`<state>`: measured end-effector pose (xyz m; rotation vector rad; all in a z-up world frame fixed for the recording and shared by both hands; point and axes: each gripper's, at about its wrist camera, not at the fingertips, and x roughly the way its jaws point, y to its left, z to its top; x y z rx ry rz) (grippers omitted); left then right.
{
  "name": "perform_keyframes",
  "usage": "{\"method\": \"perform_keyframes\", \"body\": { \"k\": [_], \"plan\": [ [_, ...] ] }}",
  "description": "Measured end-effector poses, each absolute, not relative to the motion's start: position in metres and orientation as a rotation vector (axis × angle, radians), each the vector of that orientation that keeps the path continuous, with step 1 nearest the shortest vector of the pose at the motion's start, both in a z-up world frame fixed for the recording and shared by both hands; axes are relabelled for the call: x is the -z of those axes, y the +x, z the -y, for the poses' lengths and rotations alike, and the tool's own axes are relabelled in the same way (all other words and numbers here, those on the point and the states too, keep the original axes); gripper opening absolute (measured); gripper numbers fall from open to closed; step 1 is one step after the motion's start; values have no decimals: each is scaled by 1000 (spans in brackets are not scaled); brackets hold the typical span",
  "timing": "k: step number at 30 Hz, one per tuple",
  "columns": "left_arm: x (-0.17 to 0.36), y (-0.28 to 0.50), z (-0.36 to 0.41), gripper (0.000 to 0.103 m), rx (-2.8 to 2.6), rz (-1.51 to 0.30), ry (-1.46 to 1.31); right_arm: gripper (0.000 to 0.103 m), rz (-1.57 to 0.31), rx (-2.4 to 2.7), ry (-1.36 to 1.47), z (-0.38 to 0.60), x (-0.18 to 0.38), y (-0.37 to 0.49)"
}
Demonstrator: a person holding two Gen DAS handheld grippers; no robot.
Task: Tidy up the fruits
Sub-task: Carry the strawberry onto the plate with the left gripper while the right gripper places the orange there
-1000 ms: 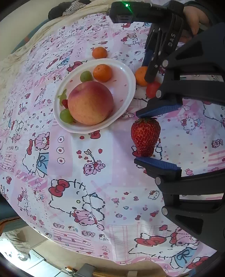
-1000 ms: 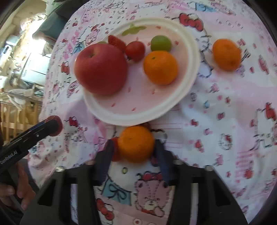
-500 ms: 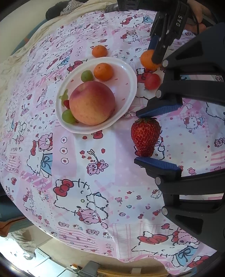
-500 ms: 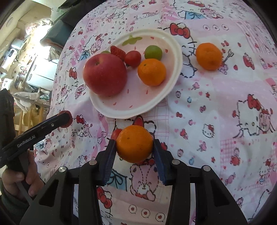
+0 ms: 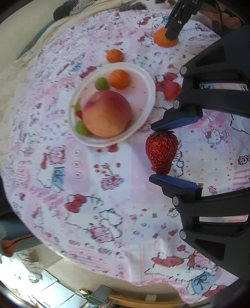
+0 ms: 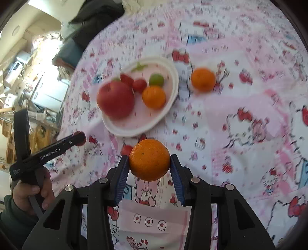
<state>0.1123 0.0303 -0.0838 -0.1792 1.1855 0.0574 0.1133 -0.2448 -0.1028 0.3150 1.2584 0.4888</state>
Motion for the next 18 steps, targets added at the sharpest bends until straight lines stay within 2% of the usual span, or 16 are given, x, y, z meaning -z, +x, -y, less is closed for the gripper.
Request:
{"method": "perform_keyframes", "body": {
  "k": [9, 18],
  "plan": [
    [5, 120, -16, 42, -12, -966, -156, 45, -965, -496, 342, 263, 31, 118],
    [-18, 158, -14, 42, 33, -924, -116, 45, -872, -527, 355, 261, 9, 151]
  ]
}}
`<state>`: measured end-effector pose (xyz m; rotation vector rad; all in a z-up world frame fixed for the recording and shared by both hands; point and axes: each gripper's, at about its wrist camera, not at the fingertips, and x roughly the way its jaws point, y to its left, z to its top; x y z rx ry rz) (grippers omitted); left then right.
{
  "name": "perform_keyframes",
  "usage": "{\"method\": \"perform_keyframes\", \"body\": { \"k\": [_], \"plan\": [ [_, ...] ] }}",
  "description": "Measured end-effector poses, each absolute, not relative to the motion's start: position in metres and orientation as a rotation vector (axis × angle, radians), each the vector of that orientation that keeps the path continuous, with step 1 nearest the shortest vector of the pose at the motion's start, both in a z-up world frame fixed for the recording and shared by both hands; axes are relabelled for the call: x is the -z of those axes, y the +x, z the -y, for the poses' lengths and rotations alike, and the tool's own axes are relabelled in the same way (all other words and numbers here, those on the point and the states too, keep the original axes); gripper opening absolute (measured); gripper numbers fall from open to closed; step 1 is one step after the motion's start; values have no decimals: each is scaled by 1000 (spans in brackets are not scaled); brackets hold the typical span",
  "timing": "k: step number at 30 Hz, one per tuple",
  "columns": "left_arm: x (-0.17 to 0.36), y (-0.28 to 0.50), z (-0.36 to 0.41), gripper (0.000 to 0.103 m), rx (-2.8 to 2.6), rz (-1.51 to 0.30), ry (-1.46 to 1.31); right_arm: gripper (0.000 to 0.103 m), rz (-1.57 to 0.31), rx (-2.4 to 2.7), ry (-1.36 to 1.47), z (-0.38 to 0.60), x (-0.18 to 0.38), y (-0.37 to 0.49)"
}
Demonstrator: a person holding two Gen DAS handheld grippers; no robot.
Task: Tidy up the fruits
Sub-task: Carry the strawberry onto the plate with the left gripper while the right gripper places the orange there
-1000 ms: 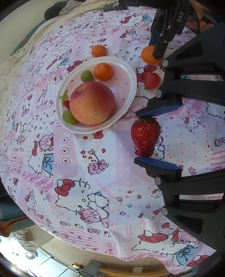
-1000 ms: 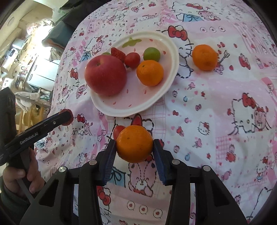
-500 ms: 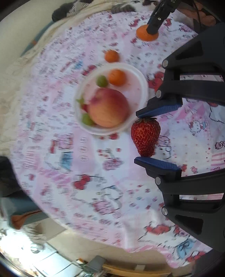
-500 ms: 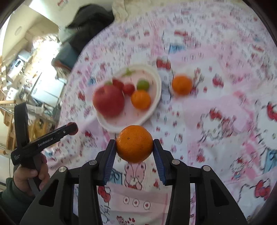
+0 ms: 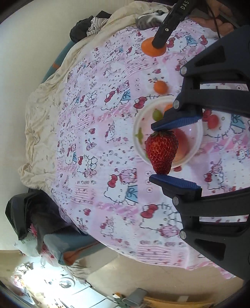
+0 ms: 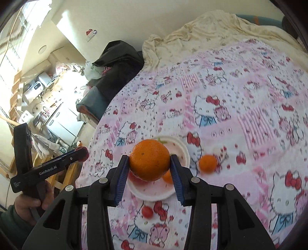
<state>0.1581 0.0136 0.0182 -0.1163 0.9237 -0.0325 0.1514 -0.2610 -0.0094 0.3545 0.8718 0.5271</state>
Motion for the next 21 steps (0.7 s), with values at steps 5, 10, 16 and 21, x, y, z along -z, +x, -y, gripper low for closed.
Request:
{"method": "perform_keyframes", "body": {
  "k": [5, 10, 16, 21],
  "plan": [
    [-12, 184, -15, 42, 40, -927, -99, 45, -892, -531, 350, 252, 18, 173],
    [2, 211, -12, 42, 71, -947, -98, 45, -917, -537, 301, 239, 29, 193],
    [41, 247, -7, 42, 138, -1041, -145, 45, -982, -520, 221, 226, 58, 219],
    [71, 263, 4, 42, 187, -1113, -149, 45, -1043, -518, 224, 223, 81, 231]
  ]
}}
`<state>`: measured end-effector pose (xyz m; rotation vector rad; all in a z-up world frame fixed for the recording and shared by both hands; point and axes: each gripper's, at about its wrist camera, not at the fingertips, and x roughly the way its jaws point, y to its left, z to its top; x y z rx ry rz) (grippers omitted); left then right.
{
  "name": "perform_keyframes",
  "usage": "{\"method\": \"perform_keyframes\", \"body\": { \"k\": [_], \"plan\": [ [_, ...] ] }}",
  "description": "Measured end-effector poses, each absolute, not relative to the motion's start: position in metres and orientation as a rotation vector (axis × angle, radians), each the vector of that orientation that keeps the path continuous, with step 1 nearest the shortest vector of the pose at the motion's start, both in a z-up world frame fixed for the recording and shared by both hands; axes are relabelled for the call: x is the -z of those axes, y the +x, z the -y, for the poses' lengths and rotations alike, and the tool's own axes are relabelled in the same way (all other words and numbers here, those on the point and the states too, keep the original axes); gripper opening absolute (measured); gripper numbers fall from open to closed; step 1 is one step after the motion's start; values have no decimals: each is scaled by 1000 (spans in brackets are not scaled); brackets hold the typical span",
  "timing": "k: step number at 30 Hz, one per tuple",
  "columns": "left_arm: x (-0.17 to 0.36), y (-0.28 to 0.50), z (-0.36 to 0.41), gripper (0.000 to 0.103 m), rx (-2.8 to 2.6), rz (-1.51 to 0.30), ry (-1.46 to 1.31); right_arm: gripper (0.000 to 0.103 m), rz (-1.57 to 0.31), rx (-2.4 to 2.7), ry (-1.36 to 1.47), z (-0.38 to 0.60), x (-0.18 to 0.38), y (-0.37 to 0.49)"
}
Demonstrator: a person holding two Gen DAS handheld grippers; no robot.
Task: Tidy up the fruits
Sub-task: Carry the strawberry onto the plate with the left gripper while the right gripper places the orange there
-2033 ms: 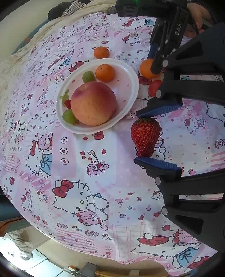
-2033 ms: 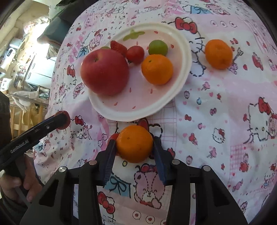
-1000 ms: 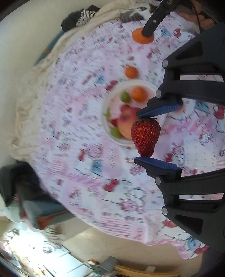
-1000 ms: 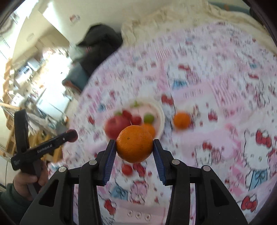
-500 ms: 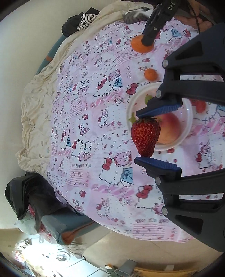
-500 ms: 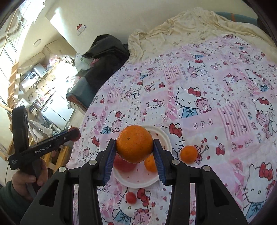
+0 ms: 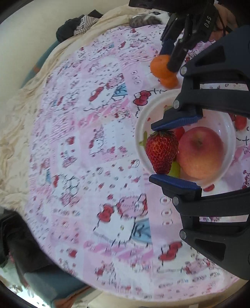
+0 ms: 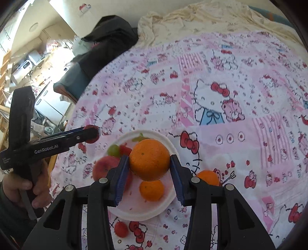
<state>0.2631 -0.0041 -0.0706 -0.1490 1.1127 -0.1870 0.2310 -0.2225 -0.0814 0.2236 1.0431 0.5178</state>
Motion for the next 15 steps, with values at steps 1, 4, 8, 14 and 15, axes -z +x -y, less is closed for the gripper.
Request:
{"method": "perform_keyframes", "body": {
  "k": [1, 4, 8, 14, 15],
  "plan": [
    [77, 266, 7, 42, 202, -1129, -151, 45, -1058, -522, 230, 222, 87, 232],
    [91, 273, 11, 42, 224, -1166, -156, 45, -1112, -525, 251, 219, 103, 237],
    [105, 282, 19, 42, 228, -1186, -135, 45, -1181, -519, 293, 221, 123, 241],
    [113, 290, 36, 42, 271, -1197, -88, 46, -1231, -494, 278, 219, 138, 241],
    [113, 291, 38, 42, 277, -1196, -78, 46, -1234, -491, 277, 219, 139, 241]
  ]
}}
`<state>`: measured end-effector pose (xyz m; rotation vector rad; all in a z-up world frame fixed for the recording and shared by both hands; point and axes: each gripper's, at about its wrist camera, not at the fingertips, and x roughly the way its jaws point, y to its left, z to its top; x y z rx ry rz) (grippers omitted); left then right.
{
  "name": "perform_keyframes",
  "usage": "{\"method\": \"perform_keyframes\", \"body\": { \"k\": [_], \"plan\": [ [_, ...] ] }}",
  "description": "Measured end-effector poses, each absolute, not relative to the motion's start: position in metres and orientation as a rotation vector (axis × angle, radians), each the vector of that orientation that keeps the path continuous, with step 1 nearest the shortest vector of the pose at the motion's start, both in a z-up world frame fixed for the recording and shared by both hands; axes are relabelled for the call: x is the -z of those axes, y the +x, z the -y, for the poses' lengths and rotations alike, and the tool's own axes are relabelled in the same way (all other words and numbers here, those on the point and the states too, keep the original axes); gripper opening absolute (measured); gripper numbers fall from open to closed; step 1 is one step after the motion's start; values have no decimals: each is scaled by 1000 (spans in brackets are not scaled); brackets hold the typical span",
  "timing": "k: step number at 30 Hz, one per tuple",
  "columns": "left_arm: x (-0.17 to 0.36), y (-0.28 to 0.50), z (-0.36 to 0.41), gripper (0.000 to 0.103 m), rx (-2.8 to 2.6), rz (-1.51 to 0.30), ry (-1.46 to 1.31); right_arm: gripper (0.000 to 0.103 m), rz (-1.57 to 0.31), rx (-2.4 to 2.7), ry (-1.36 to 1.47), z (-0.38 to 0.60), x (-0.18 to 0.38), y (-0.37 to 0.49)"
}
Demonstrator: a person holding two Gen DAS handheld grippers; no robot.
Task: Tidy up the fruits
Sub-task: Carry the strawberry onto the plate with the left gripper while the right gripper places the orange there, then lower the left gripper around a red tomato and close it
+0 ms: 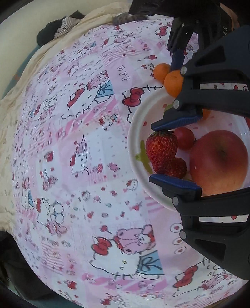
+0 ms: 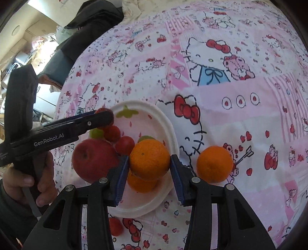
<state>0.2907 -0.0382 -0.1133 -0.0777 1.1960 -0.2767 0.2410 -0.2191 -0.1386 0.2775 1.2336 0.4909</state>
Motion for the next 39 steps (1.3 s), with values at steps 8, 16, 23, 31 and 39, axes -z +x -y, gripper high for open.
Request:
{"method": "perform_keyframes", "body": {
  "k": [8, 16, 23, 31, 39],
  "plan": [
    [116, 293, 45, 43, 279, -1200, -53, 47, -1245, -485, 273, 217, 142, 242],
    [118, 290, 49, 69, 241, -1207, -22, 52, -1252, -486, 279, 213, 143, 245],
    [109, 286, 43, 77, 213, -1187, -29, 83, -1241, -517, 269, 210, 136, 242],
    [95, 282, 30, 82, 172, -1148, -59, 83, -1231, -526, 267, 209, 132, 240],
    [80, 274, 16, 82, 127, -1121, -102, 83, -1193, -521, 282, 218, 117, 232]
  ]
}}
